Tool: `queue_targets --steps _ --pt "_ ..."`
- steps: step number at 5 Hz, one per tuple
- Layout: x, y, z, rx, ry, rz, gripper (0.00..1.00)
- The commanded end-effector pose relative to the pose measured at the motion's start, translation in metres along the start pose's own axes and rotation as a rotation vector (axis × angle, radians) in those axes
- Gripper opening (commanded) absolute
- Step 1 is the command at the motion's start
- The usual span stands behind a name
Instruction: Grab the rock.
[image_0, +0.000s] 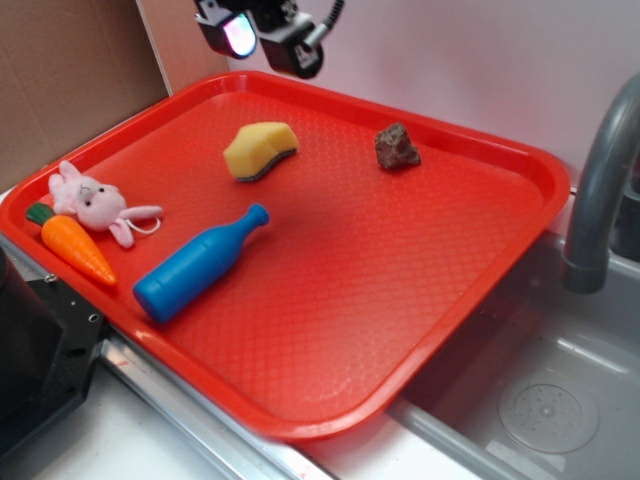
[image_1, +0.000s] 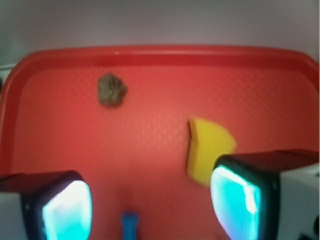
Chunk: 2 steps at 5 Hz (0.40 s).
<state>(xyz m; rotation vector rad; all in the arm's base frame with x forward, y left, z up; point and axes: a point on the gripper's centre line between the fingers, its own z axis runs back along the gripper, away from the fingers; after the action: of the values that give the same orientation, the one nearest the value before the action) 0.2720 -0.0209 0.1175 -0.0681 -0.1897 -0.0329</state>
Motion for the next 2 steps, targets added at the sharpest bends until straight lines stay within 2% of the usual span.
queue_targets --steps 1,2 --pt "0.040 -0.023 -0.024 -0.032 -0.049 -0.067 1.00" --pt "0.056 -0.026 -0.048 -0.020 -0.014 -0.101 1.00"
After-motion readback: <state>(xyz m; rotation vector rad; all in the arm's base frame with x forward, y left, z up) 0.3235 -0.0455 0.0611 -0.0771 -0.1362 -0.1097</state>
